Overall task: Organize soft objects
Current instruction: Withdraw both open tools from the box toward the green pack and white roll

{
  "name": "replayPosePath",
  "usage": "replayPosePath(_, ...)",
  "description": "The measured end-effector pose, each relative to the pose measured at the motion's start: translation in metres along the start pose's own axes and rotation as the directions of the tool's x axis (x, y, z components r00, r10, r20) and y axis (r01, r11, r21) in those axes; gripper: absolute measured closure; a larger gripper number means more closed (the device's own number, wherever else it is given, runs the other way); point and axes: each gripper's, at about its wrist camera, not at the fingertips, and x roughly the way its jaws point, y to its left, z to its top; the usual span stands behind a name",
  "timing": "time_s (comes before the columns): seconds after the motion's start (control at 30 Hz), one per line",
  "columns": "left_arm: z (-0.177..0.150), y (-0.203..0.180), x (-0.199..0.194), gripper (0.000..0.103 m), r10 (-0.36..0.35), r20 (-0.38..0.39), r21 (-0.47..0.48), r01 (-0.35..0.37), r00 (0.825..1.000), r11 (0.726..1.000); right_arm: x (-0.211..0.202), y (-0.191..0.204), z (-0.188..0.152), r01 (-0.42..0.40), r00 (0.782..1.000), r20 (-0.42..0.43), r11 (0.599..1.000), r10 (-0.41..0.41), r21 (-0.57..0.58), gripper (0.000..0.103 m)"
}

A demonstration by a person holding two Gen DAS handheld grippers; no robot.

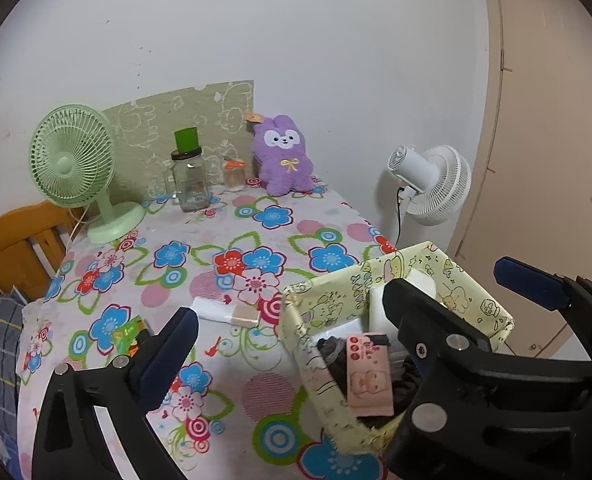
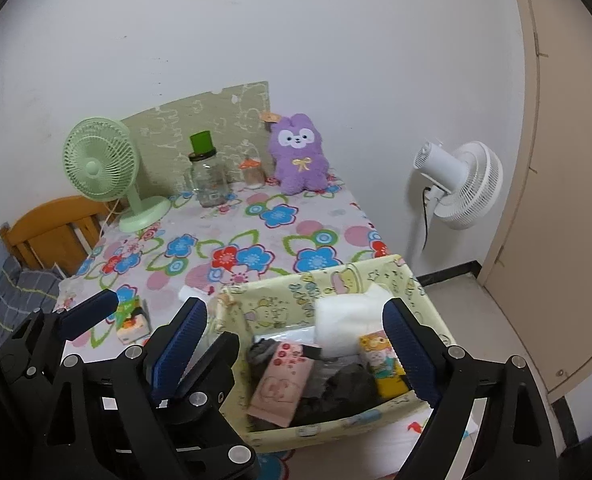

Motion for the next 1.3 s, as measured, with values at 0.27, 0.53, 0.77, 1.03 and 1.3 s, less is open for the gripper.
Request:
replayPosePath(0.27,-0.004,0.023,-0.013,0.000,0.023,0.015,-0.012,-0.023,1.000,1.000,-0.005,0.029,0.002,-0.013,1.000,0.009,0.999,0.014,-0.030,0.007)
replayPosePath(0.53,-0.005,0.049,-0.021,0.000,0.043,0.027,-0.035,-0.042,0.999,0.998,-0.003,0.055,0.005,-0.049,0.999,0.007,0.998,0.050,-0.048,0.006)
replayPosePath(0.77,-0.007,0.072,-0.020,0.000,0.069,0.022,-0.058,-0.068,0.997,0.996,0.005,0.078,0.010,-0.072,0.997,0.004,0.994,0.073,-0.077,0.006)
replayPosePath(1.03,-0.008,0.097,-0.014,0.000,0.107,0.003,-0.081,-0.106,0.994,0.991,0.023,0.101,0.012,-0.120,0.993,-0.026,0.989,0.118,-0.090,0.007)
replayPosePath(1.3,-0.009,0.119,-0.004,0.000,0.138,-0.011,-0.096,-0.139,0.990,0.986,0.040,0.123,0.014,-0.142,0.990,-0.029,0.983,0.140,-0.117,0.007)
